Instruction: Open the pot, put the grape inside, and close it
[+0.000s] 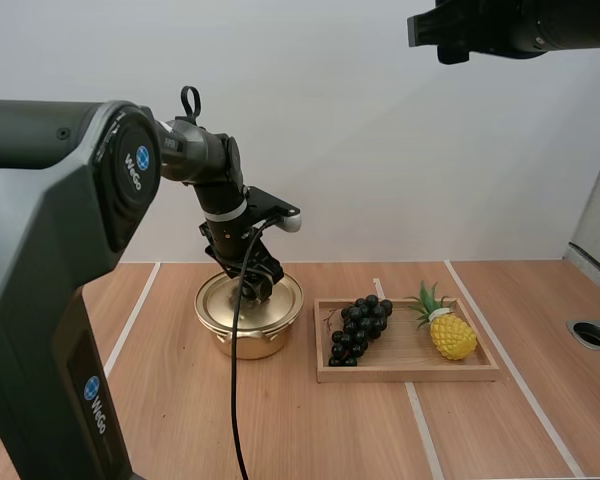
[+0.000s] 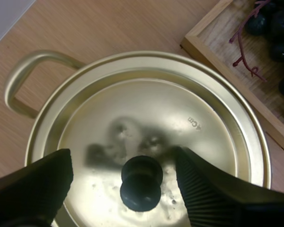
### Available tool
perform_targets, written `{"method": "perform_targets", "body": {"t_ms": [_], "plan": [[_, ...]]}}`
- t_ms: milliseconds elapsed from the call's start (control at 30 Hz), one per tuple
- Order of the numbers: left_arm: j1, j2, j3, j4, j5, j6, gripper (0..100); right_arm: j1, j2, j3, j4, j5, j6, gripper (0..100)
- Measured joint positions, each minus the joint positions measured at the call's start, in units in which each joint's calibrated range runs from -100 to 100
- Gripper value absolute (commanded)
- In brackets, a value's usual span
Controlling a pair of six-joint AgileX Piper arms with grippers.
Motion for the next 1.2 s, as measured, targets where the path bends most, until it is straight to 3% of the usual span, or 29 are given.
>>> {"method": "perform_targets", "body": {"t_ms": [67, 533, 900, 1200], "plan": [[0.00, 0.0, 0.0, 0.1, 0.0, -0.2, 0, 0.0, 0.0, 0.0, 0.0, 0.0, 0.0, 100], [-0.10, -1.9, -7.2, 0.5, 9.6, -3.0, 0, 0.0, 0.0, 0.0, 0.0, 0.8, 0.0, 100], [-0.10, -19.0, -15.7, 0.5, 11.9, -3.8, 0, 0.0, 0.0, 0.0, 0.0, 1.4, 0.0, 100], [-0.10, -36.3, -16.9, 0.1, -7.7, -6.5, 0, 0.0, 0.0, 0.0, 0.0, 2.4, 0.0, 100]]}}
